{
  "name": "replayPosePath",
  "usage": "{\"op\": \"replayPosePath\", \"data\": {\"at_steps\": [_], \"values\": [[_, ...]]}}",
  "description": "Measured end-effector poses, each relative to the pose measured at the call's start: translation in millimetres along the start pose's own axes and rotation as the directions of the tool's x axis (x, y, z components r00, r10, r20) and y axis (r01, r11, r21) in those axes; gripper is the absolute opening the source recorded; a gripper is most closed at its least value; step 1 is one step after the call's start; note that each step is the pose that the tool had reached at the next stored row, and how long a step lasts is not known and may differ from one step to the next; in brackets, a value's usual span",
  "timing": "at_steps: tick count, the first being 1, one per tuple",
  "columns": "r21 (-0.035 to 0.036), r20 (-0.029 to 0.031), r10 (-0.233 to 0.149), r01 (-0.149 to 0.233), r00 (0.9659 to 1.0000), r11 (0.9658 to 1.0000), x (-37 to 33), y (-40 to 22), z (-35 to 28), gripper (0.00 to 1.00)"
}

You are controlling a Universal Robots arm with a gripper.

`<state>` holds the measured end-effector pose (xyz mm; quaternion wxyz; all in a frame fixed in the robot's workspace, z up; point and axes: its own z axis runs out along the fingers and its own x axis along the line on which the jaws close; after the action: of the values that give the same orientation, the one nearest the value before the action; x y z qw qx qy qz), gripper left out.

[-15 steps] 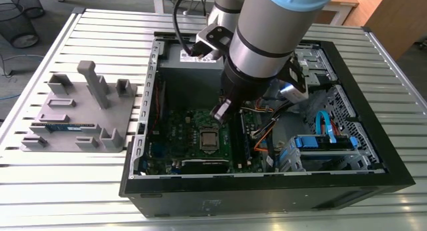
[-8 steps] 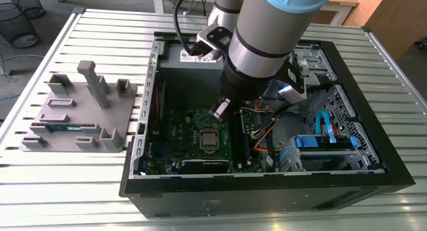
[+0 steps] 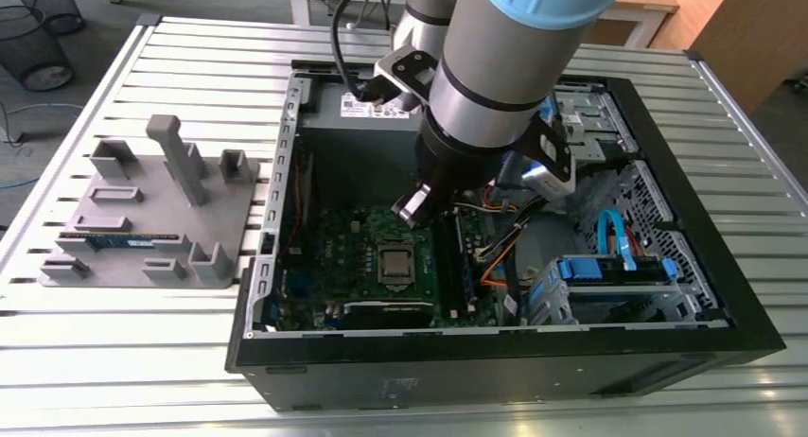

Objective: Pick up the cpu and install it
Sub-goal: 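Install the first cpu locking lever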

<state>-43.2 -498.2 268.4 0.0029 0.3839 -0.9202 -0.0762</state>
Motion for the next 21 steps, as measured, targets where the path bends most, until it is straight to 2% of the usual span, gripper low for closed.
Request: {"op": "replayPosePath", "data": {"at_steps": [5, 14, 17, 21], "values": [[0.0042, -0.0018, 0.013, -0.013, 0.9999, 0.9999, 0.0, 3.5, 7.6, 0.11], [0.0083, -0.0009, 0.038, -0.038, 0.9993, 0.9993, -2.4, 6.6, 24.2, 0.11], [0.0139, -0.0042, 0.048, -0.048, 0.9989, 0.9988, -1.6, 6.7, 28.9, 0.11], [0.0251, -0.0114, 0.064, -0.063, 0.9979, 0.9977, -1.2, 6.3, 33.2, 0.11]]}}
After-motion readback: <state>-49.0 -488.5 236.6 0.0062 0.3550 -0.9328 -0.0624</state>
